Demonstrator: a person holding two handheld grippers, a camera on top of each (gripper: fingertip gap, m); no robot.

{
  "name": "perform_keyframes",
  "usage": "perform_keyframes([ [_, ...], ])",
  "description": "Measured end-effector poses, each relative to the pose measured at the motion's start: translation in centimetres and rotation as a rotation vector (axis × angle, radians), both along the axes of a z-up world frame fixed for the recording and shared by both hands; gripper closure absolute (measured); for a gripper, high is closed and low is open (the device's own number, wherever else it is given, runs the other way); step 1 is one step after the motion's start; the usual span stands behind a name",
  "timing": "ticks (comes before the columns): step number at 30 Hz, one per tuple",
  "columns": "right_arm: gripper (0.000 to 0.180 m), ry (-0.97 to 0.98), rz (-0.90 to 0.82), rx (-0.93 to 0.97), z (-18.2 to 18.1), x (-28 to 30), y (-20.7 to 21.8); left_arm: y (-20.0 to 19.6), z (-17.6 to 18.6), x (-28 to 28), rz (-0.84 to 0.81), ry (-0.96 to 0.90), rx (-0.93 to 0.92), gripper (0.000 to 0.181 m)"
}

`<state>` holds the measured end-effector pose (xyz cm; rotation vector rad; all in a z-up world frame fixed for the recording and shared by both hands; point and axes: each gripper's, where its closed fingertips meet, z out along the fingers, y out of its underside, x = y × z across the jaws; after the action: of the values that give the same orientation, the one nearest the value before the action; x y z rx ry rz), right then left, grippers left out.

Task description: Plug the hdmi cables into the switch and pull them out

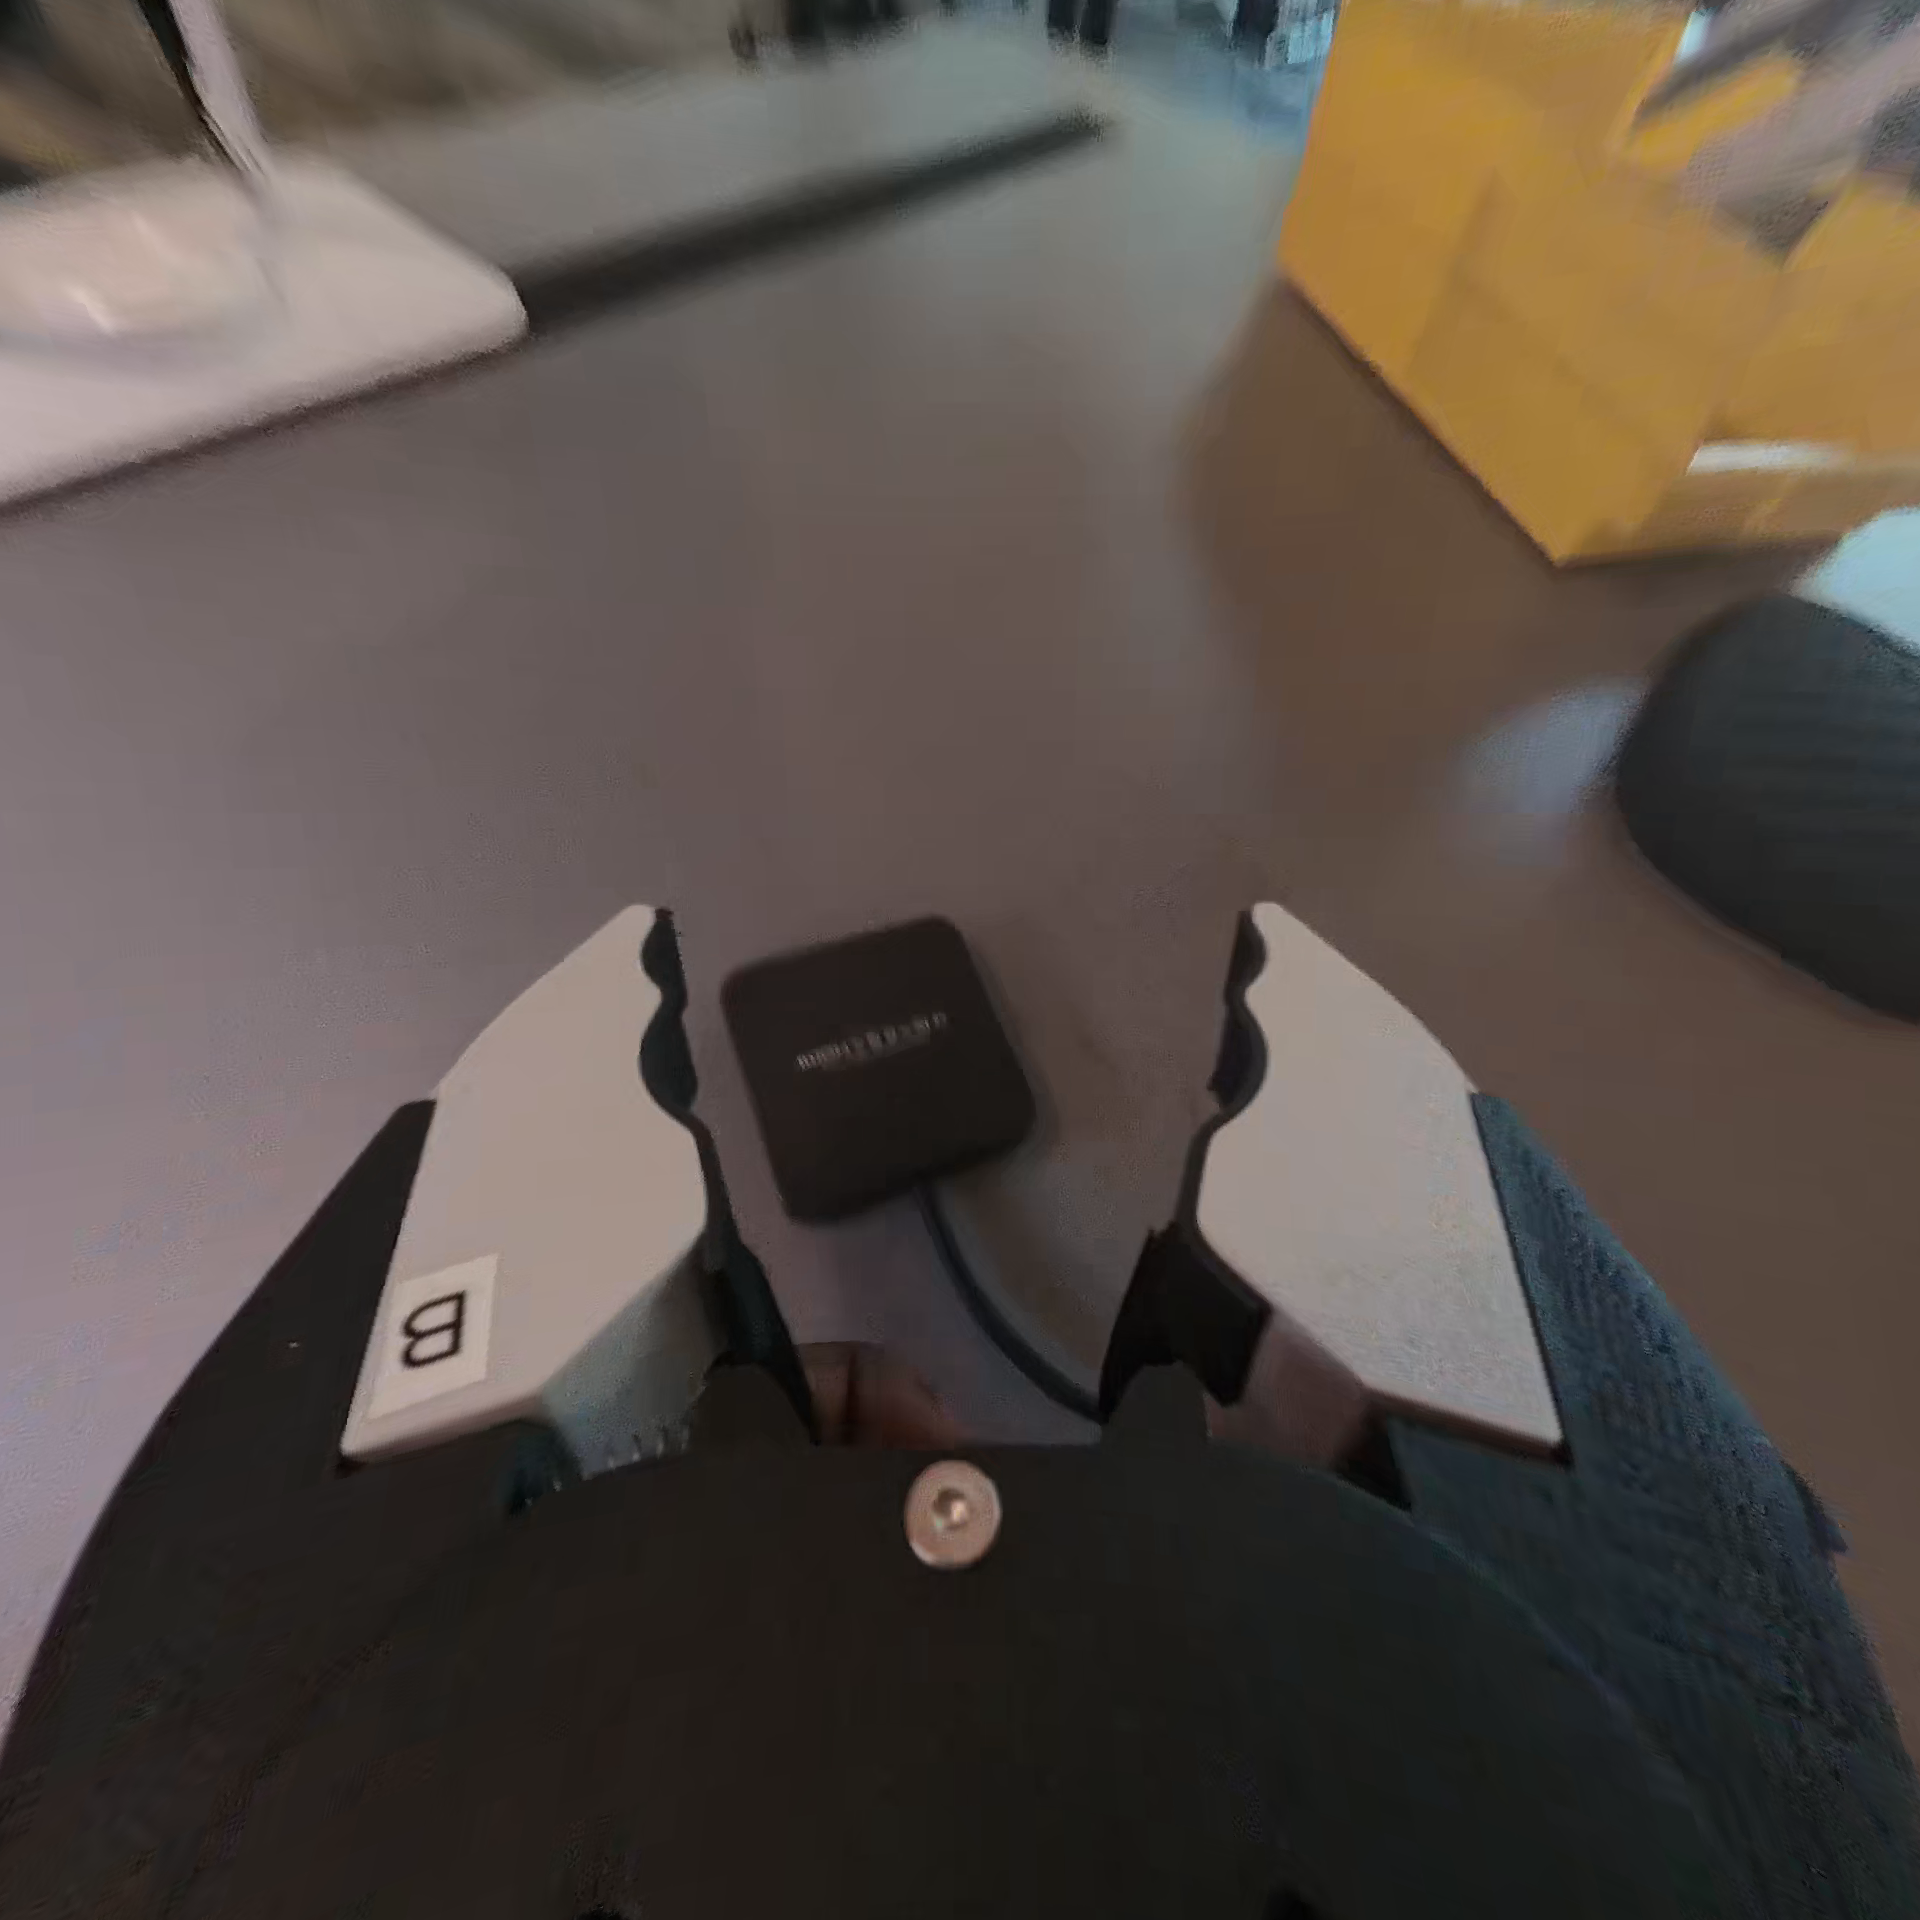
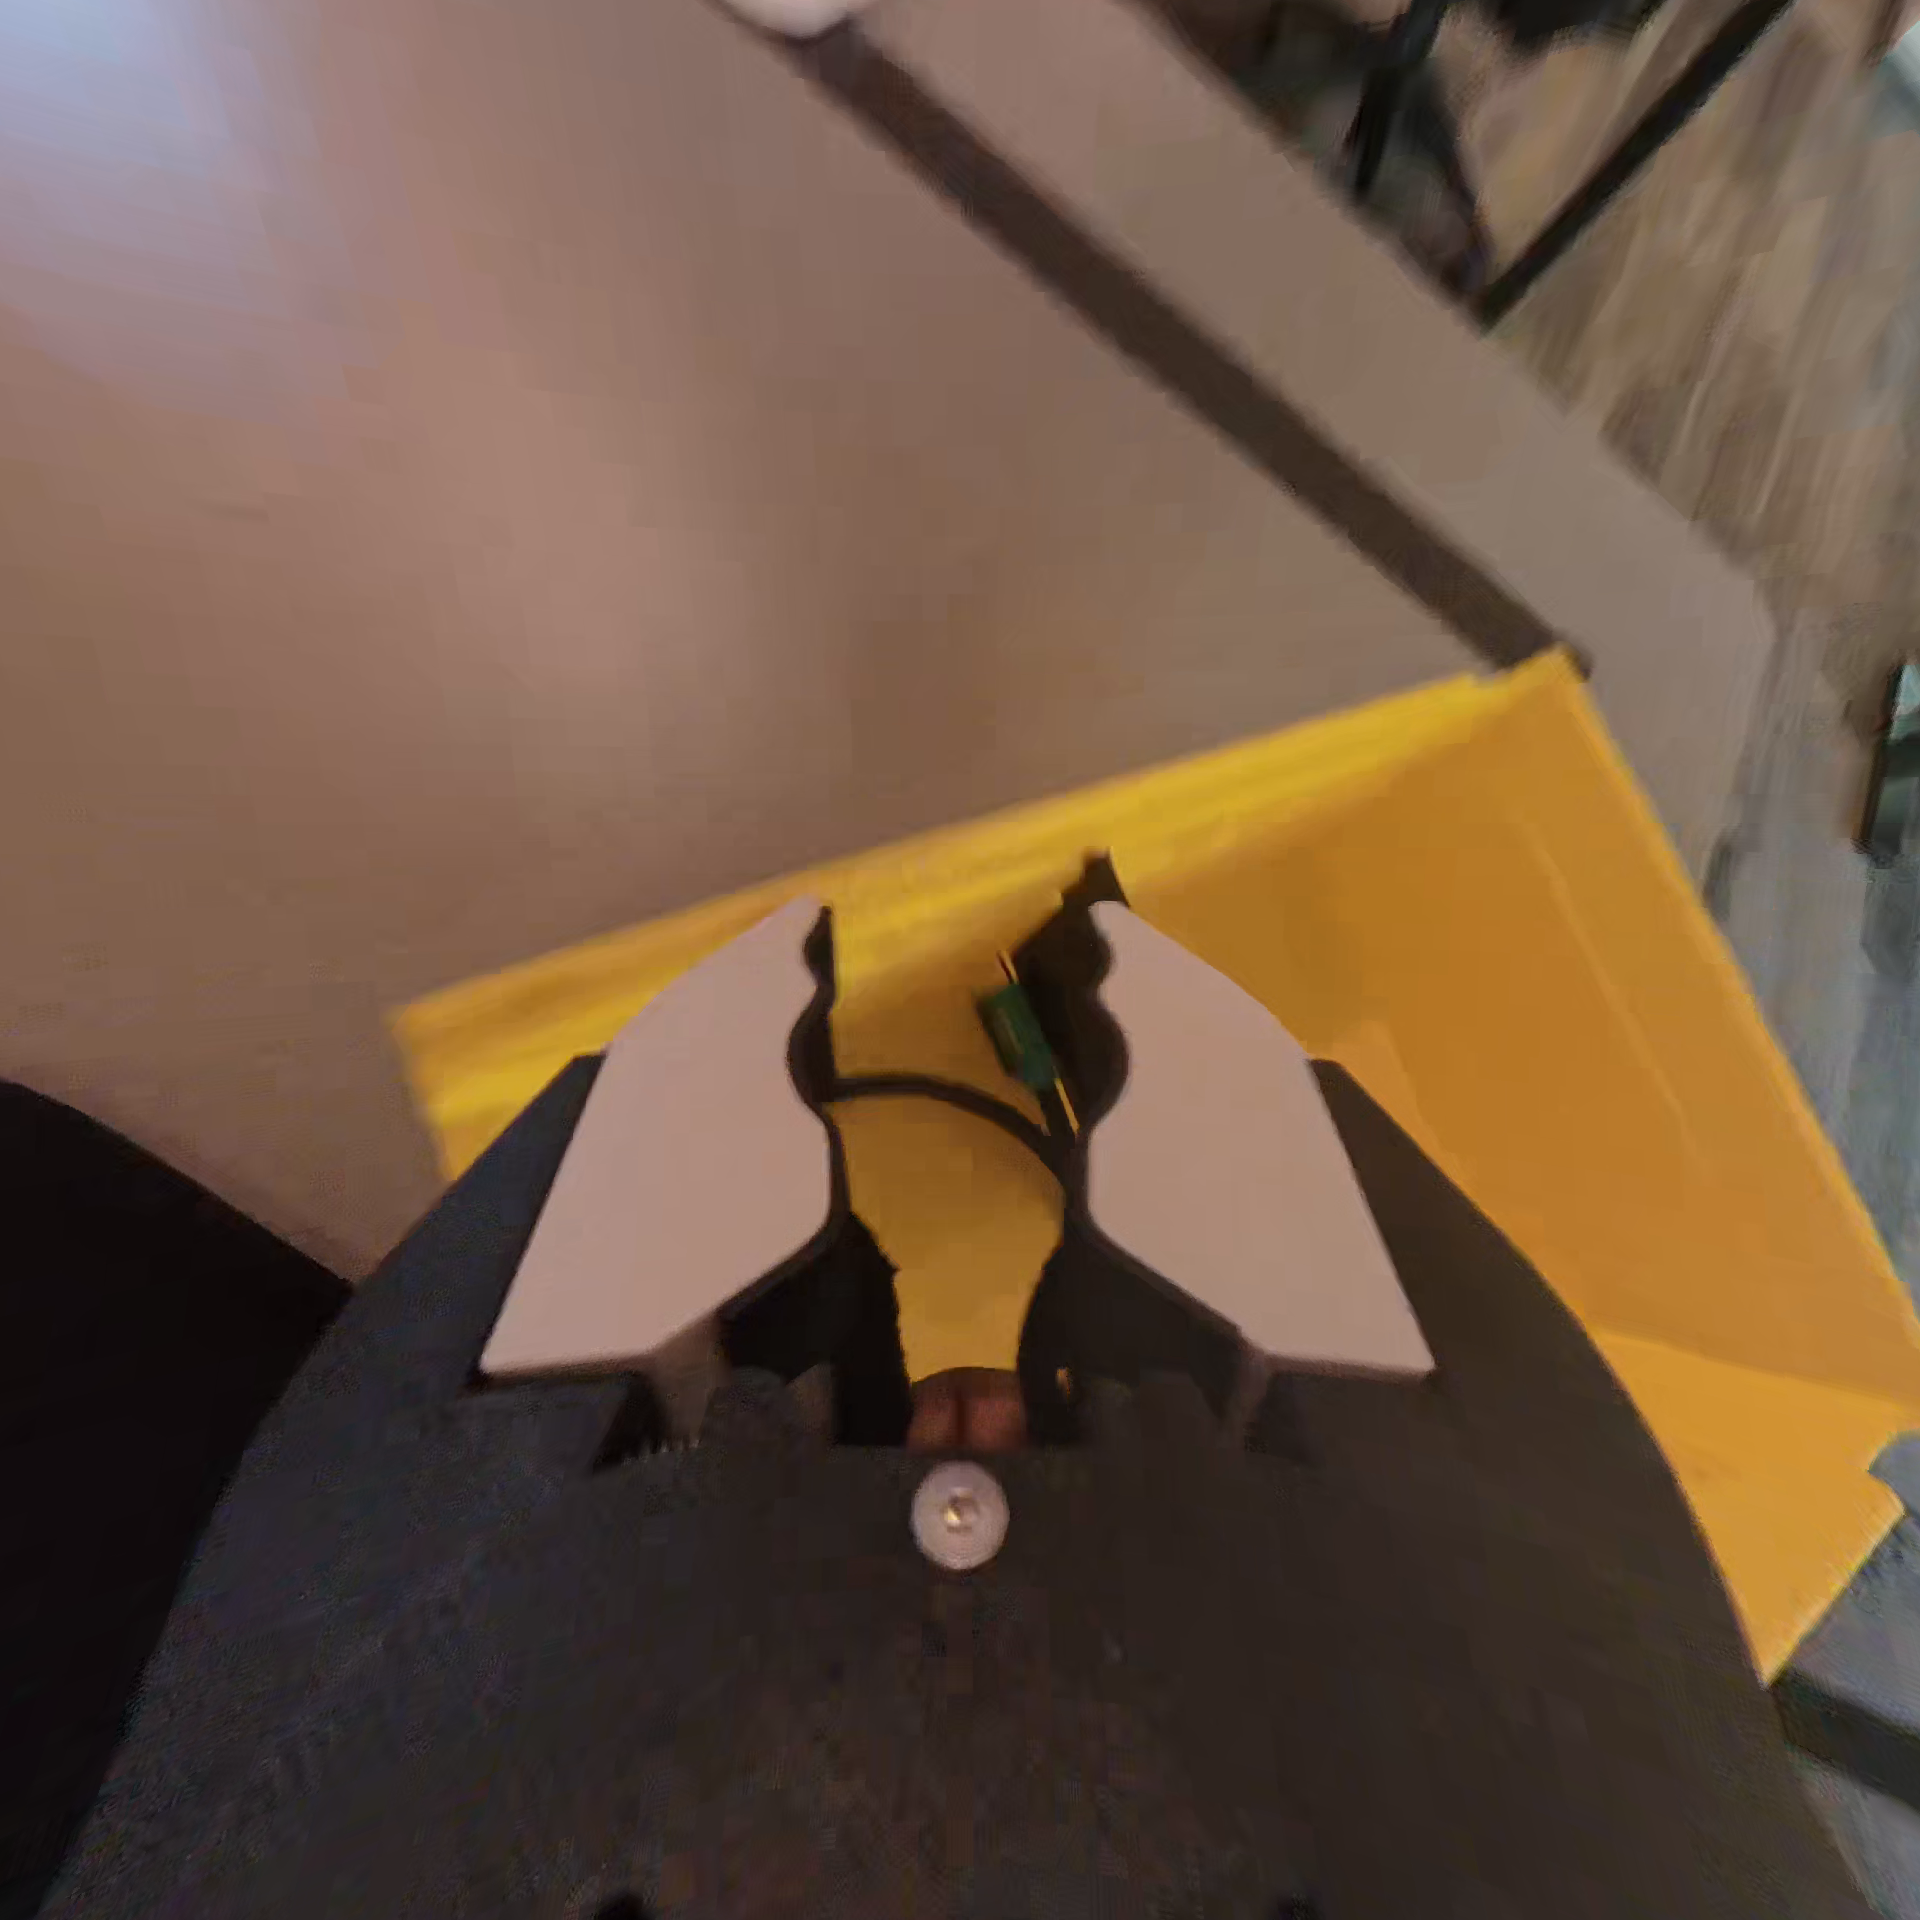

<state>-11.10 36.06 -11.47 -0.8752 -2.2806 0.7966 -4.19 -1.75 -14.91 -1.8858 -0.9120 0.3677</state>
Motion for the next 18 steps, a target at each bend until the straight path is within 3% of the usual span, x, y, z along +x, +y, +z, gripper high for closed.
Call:
perform_keyframes([
  [1, 0.129, 0.059, 0.027, -0.047, 1.6, 0.5, -1.6, 0.1, -1.2, 0.2, -0.008, -0.05, -0.049, 0.079],
  [6, 0.124, 0.26, 0.18, -0.117, 6.0, 3.8, -9.4, -0.9, -5.6, 0.0, 0.067, -0.135, -0.334, 0.079],
  [10, 0.122, 0.322, 0.313, -0.211, 7.5, 6.1, -15.1, -1.2, -6.4, -0.2, 0.102, -0.175, -0.346, 0.109],
  [15, 0.113, 0.128, 0.511, -0.45, 5.9, 8.7, -22.3, -1.1, -6.2, -0.2, 0.083, -0.148, -0.36, 0.112],
  [18, 0.103, -0.06, 0.567, -0.548, 3.3, 9.0, -25.8, -1.0, -5.4, -0.6, 0.063, -0.023, -0.441, 0.112],
])
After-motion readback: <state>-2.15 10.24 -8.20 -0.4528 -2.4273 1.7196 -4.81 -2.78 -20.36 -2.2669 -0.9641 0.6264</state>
